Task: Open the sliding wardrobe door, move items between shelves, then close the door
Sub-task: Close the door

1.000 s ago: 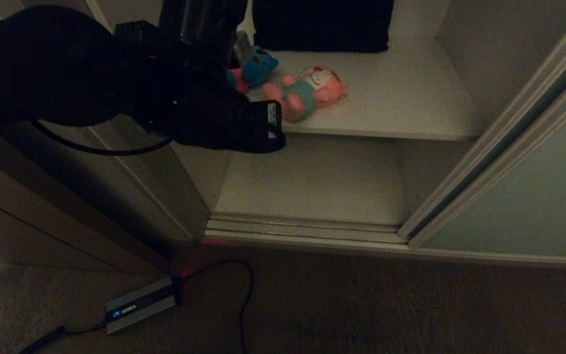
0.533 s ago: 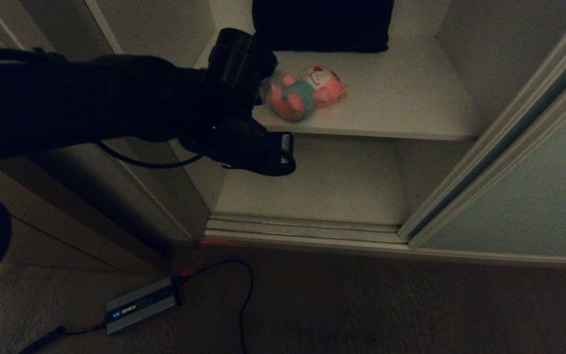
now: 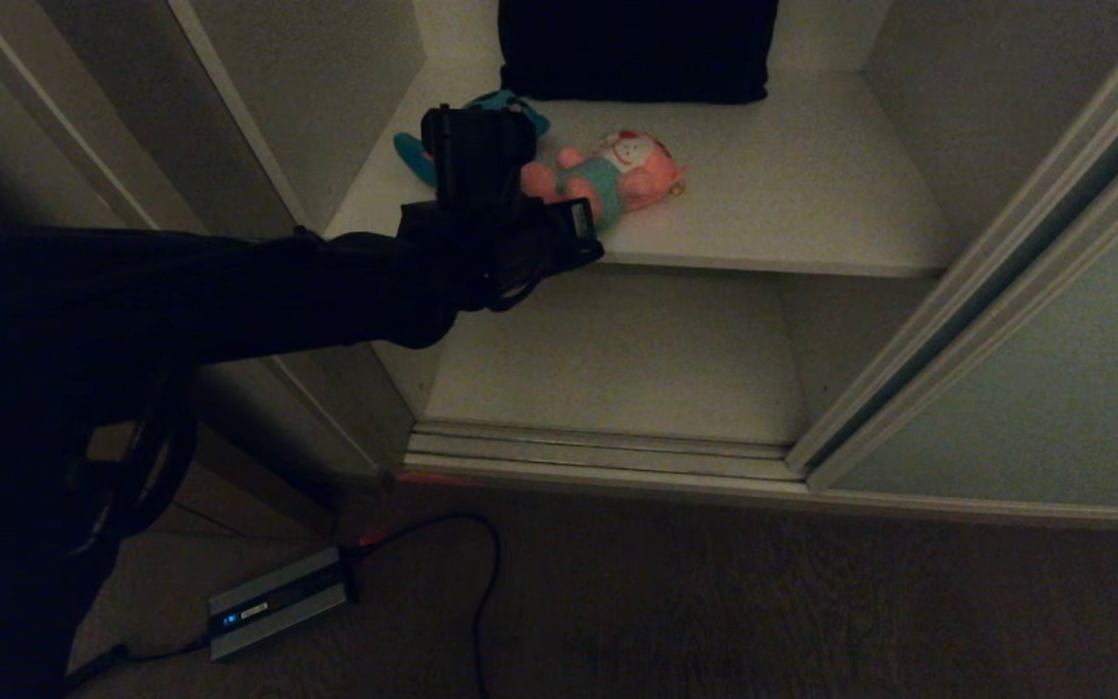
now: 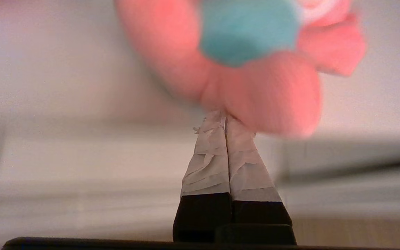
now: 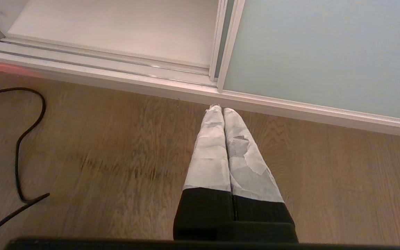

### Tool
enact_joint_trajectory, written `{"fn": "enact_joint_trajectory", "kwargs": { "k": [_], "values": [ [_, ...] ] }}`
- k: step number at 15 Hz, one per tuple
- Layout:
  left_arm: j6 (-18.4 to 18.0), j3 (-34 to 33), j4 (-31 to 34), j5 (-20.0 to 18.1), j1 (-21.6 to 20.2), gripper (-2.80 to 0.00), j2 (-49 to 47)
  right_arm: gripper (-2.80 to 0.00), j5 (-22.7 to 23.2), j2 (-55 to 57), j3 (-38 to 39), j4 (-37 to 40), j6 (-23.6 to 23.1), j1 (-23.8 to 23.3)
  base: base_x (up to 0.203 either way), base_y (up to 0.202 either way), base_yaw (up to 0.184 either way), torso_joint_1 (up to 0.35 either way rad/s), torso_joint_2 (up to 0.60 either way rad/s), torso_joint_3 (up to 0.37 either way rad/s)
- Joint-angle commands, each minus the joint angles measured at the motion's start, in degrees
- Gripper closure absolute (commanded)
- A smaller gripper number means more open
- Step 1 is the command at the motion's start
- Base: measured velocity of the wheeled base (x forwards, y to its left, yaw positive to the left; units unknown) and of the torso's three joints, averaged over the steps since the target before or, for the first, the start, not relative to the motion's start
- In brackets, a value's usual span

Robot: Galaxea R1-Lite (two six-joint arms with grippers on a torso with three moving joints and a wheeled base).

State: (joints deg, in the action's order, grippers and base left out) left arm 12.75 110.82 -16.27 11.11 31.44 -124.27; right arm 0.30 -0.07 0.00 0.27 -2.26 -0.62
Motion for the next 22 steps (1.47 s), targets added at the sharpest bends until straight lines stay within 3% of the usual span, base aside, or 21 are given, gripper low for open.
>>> {"fn": "enact_joint_trajectory", "kwargs": {
  "k": [1, 4, 7, 10, 12, 14, 17, 22],
  "values": [
    [-1.54, 0.00, -7.70, -0.34, -0.33, 0.00, -1.57, 0.00, 0.05, 0.07, 0.22, 0.00, -0.03, 0.01, 0.000, 0.000, 0.000, 0.000, 0.00, 0.000],
    [-2.55, 0.01, -10.27, -0.73, -0.33, 0.00, -3.34, 0.00, 0.05, 0.07, 0.18, 0.00, -0.03, 0.01, 0.000, 0.000, 0.000, 0.000, 0.00, 0.000],
    [-4.35, 0.01, -18.46, -0.68, -0.24, 0.00, -5.06, 0.00, 0.05, 0.07, 0.22, 0.00, -0.03, 0.01, 0.000, 0.000, 0.000, 0.000, 0.00, 0.000],
    [-5.88, 0.00, -22.21, -0.90, 0.47, 0.00, -5.10, 0.00, 0.05, 0.07, 0.18, 0.00, -0.03, 0.01, 0.000, 0.000, 0.000, 0.000, 0.00, 0.000],
    [-5.88, 0.01, -22.28, -1.33, 0.94, 0.00, -5.45, 0.00, 0.05, 0.07, 0.26, 0.00, -0.03, 0.01, 0.000, 0.000, 0.000, 0.000, 0.00, 0.000],
    [-7.31, 0.01, -24.17, -4.91, 1.87, 0.00, -7.85, 0.00, 0.05, 0.07, 0.26, 0.00, -0.03, 0.01, 0.000, 0.000, 0.000, 0.000, 0.00, 0.000],
    [-7.91, -0.12, -26.18, -4.79, 2.44, 0.00, -6.79, 0.00, 0.05, 0.07, 0.18, 0.00, -0.03, 0.03, 0.000, 0.000, 0.000, 0.000, 0.00, 0.000],
    [-7.71, -4.48, -23.20, -3.24, 6.34, 0.00, -1.05, 0.00, 0.05, 0.07, 0.18, 0.00, -0.03, 0.01, 0.000, 0.000, 0.000, 0.000, 0.00, 0.000]
  ]
}}
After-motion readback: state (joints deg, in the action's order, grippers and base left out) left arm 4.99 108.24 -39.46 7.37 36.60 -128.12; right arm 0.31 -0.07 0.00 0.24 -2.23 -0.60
